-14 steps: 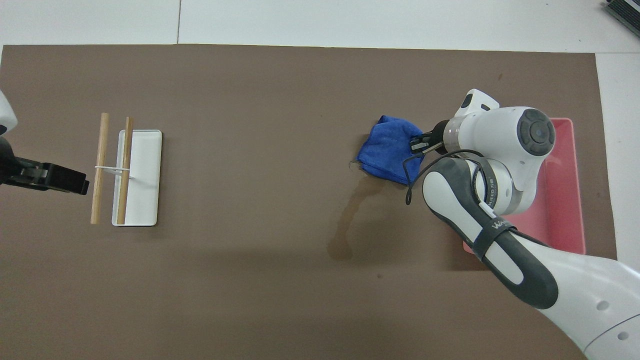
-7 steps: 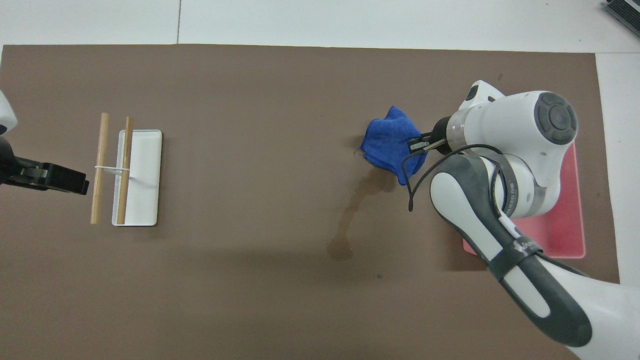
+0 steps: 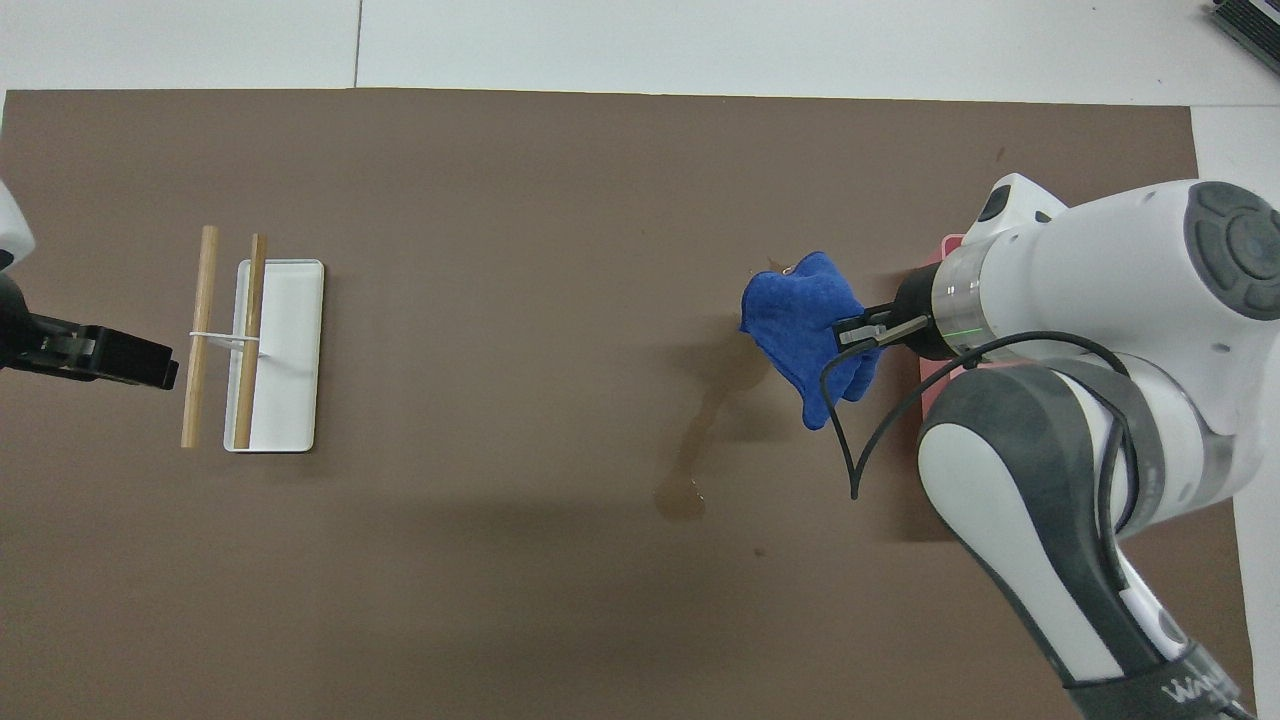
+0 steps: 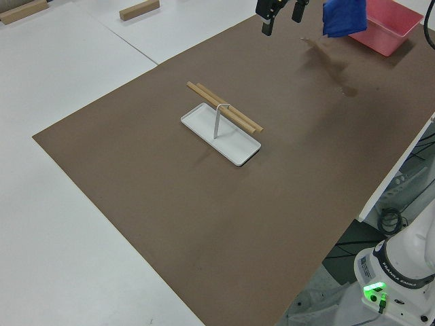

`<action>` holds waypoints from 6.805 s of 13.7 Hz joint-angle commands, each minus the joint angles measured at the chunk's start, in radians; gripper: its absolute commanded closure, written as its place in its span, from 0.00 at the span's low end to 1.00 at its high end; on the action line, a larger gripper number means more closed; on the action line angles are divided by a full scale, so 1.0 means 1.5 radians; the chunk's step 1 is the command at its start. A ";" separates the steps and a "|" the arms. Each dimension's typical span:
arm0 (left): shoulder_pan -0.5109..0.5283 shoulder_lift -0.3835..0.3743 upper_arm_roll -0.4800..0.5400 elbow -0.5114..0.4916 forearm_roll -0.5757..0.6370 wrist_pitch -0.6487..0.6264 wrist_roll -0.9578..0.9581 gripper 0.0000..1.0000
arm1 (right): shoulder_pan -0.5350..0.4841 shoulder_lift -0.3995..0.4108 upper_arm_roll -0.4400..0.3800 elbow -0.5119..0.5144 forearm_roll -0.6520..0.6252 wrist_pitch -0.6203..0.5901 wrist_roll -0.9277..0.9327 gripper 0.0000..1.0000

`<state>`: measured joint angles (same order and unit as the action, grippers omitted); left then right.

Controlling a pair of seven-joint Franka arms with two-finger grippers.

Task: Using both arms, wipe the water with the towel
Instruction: 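Drag the towel back toward the robot over the spill, then wipe the towel again across the spill away from the robot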

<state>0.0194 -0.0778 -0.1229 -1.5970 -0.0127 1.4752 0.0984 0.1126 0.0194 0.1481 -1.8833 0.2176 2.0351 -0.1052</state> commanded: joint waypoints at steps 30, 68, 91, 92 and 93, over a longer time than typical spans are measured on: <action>-0.004 -0.021 0.004 -0.020 0.013 -0.004 -0.004 0.00 | 0.254 0.065 0.001 -0.310 0.139 0.348 0.032 1.00; -0.004 -0.021 0.004 -0.020 0.012 -0.004 -0.004 0.00 | -0.022 0.314 0.000 -0.025 -0.095 0.398 -0.173 1.00; -0.004 -0.021 0.004 -0.020 0.013 -0.004 -0.004 0.00 | -0.035 0.357 0.001 0.053 -0.094 0.436 -0.189 1.00; -0.004 -0.021 0.004 -0.020 0.013 -0.004 -0.004 0.00 | -0.031 0.351 0.001 0.055 -0.091 0.429 -0.185 1.00; -0.004 -0.021 0.004 -0.020 0.013 -0.004 -0.004 0.00 | -0.028 0.345 0.001 0.053 -0.090 0.415 -0.169 1.00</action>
<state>0.0194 -0.0779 -0.1227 -1.5970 -0.0127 1.4747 0.0984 0.0751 0.5200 0.1437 -1.8182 0.0989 2.6605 -0.3655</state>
